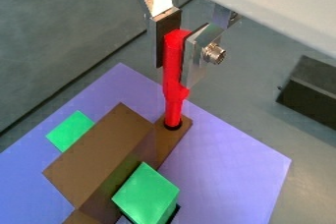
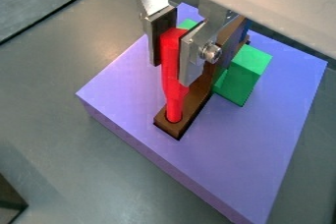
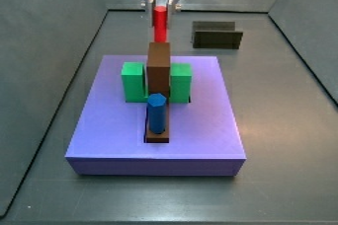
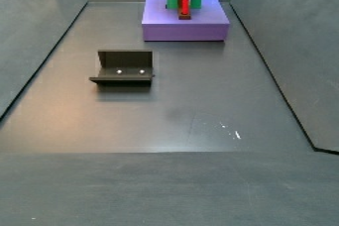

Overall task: Pick up the red object. Move up. Move to above the board. Insert the red object.
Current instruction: Insert the red object.

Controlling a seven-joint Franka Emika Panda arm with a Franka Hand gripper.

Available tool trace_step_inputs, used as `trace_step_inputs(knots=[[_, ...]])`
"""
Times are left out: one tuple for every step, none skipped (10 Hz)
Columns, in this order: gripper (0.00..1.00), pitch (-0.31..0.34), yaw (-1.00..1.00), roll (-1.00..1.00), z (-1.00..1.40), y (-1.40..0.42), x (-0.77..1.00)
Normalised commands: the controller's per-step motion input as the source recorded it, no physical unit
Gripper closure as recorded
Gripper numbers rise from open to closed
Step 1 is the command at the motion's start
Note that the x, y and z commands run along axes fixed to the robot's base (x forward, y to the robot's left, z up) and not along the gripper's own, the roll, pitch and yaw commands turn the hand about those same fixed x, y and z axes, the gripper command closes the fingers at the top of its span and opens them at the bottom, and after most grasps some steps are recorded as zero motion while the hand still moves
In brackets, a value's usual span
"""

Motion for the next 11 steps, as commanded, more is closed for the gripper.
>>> trace_step_inputs(knots=[[1.00, -0.010, -0.14, 0.01, -0.19, 0.00, 0.19], [1.00, 0.000, -0.07, 0.06, -0.26, 0.00, 0.07], [1.00, 0.000, -0.04, 0.05, -0.30, 0.00, 0.00], [1.00, 0.000, -0.04, 0.01, -0.35, 0.00, 0.00], [1.00, 0.000, -0.03, 0.04, -0.39, 0.00, 0.00], [1.00, -0.003, -0.06, 0.08, -0.50, 0.00, 0.00], [1.00, -0.009, -0.07, 0.08, -0.57, 0.00, 0.00], [1.00, -0.007, -0.09, 0.09, -0.58, 0.00, 0.00], [1.00, 0.000, -0.08, 0.07, -0.57, 0.00, 0.00], [1.00, 0.000, -0.01, 0.06, -0.25, 0.00, 0.00], [1.00, 0.000, 0.00, 0.00, 0.00, 0.00, 0.00]])
